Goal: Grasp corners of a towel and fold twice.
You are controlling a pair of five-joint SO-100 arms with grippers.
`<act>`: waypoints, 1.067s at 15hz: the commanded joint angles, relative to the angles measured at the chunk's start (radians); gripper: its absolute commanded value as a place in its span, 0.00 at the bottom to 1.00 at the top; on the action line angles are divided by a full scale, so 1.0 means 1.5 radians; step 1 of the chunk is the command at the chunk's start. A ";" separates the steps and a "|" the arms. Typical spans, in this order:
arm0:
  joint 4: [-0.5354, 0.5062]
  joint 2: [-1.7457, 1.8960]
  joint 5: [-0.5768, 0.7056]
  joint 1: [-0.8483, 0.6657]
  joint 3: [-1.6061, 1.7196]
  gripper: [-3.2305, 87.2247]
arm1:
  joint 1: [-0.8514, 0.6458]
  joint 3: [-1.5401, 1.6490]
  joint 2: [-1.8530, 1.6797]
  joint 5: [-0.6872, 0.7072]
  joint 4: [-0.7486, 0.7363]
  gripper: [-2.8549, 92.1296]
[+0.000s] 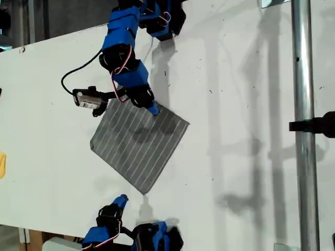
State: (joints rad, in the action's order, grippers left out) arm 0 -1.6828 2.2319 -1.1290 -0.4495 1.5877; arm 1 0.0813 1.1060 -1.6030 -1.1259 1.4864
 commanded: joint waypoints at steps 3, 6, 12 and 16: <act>-0.005 0.004 0.005 -0.010 -0.010 0.02 | -0.018 -0.038 0.115 0.056 -0.022 0.38; -0.005 0.016 -0.006 -0.010 0.029 0.02 | -0.032 -0.042 0.219 0.054 -0.025 0.36; -0.003 0.037 0.003 -0.054 0.093 0.02 | -0.046 -0.145 0.419 0.046 -0.016 0.35; -0.002 0.039 0.018 -0.078 0.102 0.02 | -0.046 -0.163 0.484 0.041 -0.035 0.34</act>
State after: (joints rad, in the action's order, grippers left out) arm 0 -1.6812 2.2718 -1.1106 -0.5461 1.7487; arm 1 0.0230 0.9265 -0.8698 -1.0523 1.4542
